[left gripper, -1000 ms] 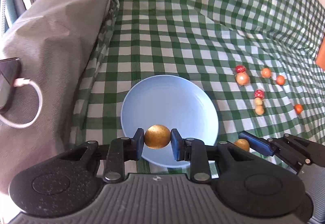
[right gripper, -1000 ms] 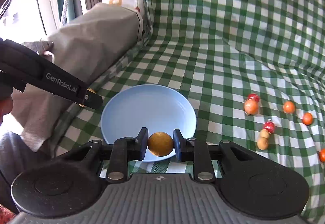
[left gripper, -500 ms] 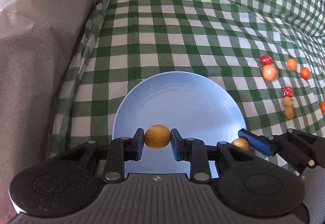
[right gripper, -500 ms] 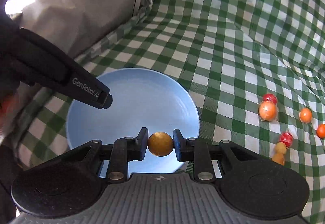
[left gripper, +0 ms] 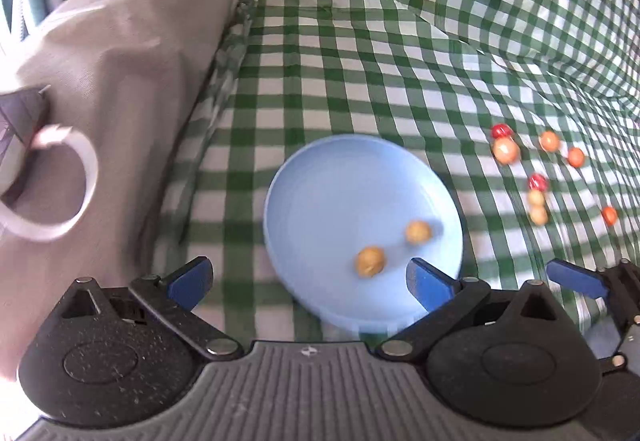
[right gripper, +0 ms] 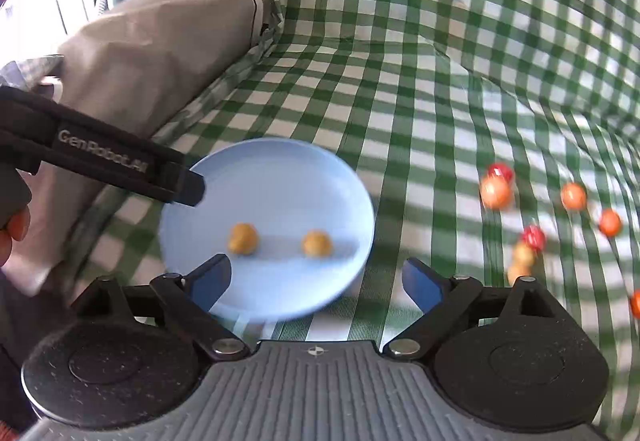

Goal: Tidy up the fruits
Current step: 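Withdraw both open tools from the plate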

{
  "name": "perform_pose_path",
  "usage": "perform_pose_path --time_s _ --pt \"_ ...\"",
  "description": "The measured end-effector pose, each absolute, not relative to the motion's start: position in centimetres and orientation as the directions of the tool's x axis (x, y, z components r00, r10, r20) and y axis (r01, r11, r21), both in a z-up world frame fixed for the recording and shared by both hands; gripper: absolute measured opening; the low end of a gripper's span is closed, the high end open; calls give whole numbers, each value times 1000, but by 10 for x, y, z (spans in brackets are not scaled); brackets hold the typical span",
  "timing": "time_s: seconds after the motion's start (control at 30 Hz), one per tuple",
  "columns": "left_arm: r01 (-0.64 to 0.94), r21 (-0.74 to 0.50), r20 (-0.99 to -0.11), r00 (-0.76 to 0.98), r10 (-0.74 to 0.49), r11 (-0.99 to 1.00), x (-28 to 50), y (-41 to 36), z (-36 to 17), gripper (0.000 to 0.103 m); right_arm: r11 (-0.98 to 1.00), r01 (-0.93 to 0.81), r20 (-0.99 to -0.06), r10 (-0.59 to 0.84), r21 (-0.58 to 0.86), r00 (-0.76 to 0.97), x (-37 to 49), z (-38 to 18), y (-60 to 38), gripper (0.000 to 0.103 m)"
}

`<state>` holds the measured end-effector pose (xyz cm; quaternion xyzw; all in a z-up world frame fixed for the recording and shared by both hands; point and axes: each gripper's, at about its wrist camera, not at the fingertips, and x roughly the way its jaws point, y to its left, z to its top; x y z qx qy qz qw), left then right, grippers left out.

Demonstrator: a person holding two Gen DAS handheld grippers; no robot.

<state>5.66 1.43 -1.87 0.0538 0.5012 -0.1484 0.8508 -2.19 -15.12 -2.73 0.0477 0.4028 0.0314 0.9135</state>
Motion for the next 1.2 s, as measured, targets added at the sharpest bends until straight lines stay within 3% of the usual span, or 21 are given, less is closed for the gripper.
perform_pose_path --time_s 0.57,1.2 --pt "297 -41 -798 564 -210 954 -39 36 38 103 994 48 -621 23 98 783 -131 17 -141 101" --pt "324 -17 -782 586 -214 946 -52 28 45 103 987 96 -599 1 131 801 -149 21 -150 102"
